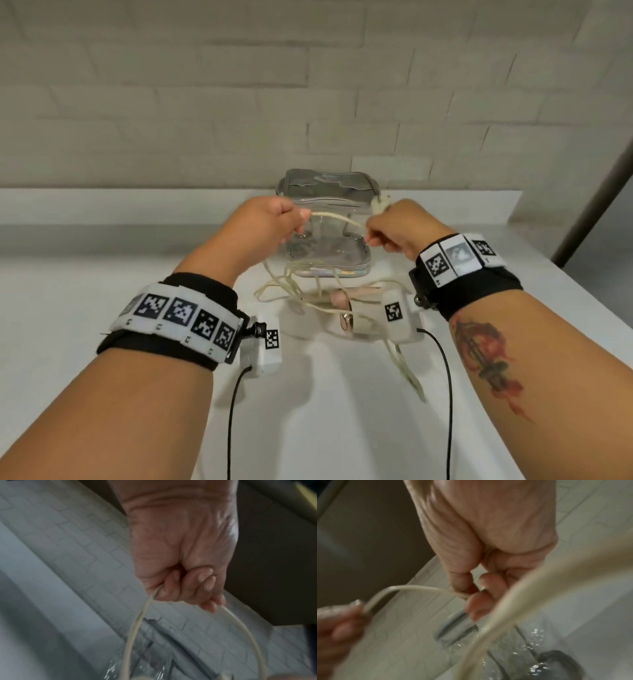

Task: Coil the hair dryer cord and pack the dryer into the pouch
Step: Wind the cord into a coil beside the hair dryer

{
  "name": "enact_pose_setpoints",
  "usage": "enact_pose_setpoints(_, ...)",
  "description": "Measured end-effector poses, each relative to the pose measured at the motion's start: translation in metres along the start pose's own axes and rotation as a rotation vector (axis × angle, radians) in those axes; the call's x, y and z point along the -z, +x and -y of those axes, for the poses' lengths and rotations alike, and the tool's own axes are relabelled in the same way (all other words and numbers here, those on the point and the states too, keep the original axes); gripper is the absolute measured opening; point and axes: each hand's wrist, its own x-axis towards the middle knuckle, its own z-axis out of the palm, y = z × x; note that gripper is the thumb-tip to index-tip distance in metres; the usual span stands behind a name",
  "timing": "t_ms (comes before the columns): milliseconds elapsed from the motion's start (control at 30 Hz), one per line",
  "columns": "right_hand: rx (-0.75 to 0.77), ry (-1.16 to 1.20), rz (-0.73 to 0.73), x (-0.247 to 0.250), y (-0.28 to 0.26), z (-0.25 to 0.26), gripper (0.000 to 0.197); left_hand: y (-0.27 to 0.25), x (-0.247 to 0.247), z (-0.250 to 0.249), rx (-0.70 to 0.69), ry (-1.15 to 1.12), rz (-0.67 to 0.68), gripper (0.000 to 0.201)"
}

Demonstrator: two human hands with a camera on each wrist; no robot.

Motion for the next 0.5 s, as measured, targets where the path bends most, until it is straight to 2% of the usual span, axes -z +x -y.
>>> enact_pose_setpoints(67, -0.035, -0.132, 0.108, -0.009, -0.004, -0.007, 0.015, 0.0, 0.004, -0.014, -0.017, 0.118, 0.054, 0.032)
enact_pose_setpoints(167, -0.071, -0.257, 0.25, -0.017, -0.012, -0.009, 0.021, 0.001, 0.001, -0.025, -0.018, 0.206, 0.055, 0.032)
enact_pose_setpoints(233, -0.038, -0.338, 0.269, -0.019, -0.017, -0.003, 0.025, 0.001, -0.006, -0.029, -0.011, 0.246, 0.053, 0.033)
enact_pose_setpoints(300, 0.165, -0.421, 0.139, -0.016, -0.02, 0.008, 0.023, 0.001, -0.013, -0.03, -0.008, 0.245, 0.053, 0.031)
enact_pose_setpoints(367, 0.372, -0.261, 0.018, -0.018, -0.031, 0.024, 0.027, 0.001, -0.018, -0.032, -0.02, 0.24, 0.051, 0.029)
enact_pose_setpoints(433, 0.486, -0.05, 0.044, -0.028, -0.042, 0.037, 0.034, 0.003, -0.022, -0.034, -0.037, 0.2, 0.057, 0.028)
enact_pose_setpoints(500, 0.582, -0.15, 0.018, -0.038, -0.05, 0.043, 0.044, 0.004, -0.023, -0.04, -0.064, 0.173, 0.044, 0.026)
